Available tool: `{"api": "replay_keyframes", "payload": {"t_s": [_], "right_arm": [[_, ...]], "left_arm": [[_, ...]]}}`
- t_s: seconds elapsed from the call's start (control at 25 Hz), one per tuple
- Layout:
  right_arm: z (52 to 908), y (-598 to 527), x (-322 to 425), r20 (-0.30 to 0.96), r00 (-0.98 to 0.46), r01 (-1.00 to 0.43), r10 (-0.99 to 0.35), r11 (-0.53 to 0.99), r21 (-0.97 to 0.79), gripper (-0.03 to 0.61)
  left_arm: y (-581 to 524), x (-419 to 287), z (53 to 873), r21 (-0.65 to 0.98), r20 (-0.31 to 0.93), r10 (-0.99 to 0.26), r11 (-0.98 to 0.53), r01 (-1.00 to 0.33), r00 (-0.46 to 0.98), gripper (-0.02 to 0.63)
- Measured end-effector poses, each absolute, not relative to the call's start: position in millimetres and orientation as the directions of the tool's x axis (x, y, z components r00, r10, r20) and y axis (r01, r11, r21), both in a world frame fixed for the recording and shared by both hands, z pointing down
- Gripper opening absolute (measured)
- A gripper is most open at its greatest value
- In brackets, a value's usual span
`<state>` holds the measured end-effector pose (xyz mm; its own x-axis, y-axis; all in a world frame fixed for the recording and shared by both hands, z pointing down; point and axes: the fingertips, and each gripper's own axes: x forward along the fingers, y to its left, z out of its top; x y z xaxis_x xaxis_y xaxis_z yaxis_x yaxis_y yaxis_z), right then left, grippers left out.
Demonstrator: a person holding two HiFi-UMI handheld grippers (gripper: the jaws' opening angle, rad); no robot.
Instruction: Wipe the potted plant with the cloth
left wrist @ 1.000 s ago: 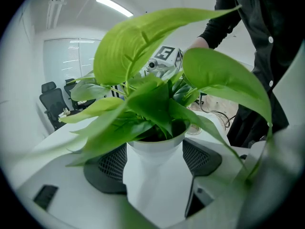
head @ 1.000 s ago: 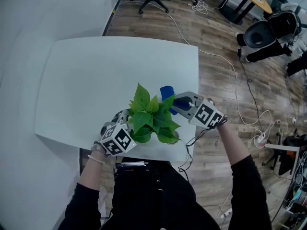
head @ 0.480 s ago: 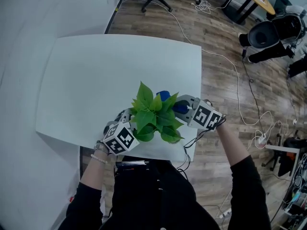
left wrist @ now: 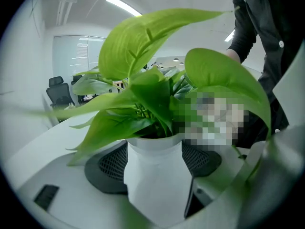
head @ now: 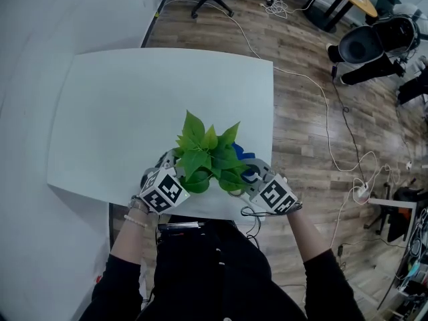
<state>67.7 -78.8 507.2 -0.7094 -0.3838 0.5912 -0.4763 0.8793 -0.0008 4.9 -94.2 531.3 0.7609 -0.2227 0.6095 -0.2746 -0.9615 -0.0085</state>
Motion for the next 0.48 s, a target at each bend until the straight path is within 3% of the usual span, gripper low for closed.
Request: {"api": "replay_keyframes", "payload": {"t_s": [0.28,0.48], "right_arm": [[521.9,-50.5,43.1,0.565,-0.695,-0.523,-0.445,0.852,0.027,0.075],[513.2,-44.5,21.3,0.543,-0.706,-0.579,-0.455,0.812,-0.072,0.075]], "left_arm": [[-96.6,6.0,527.6,-0.006,0.611,-0.227,-0.959,-0.283,0.758,0.368],[-97.4,6.3,524.9,-0.006,0.61,-0.237,-0.956,-0.295,0.756,0.367]]}}
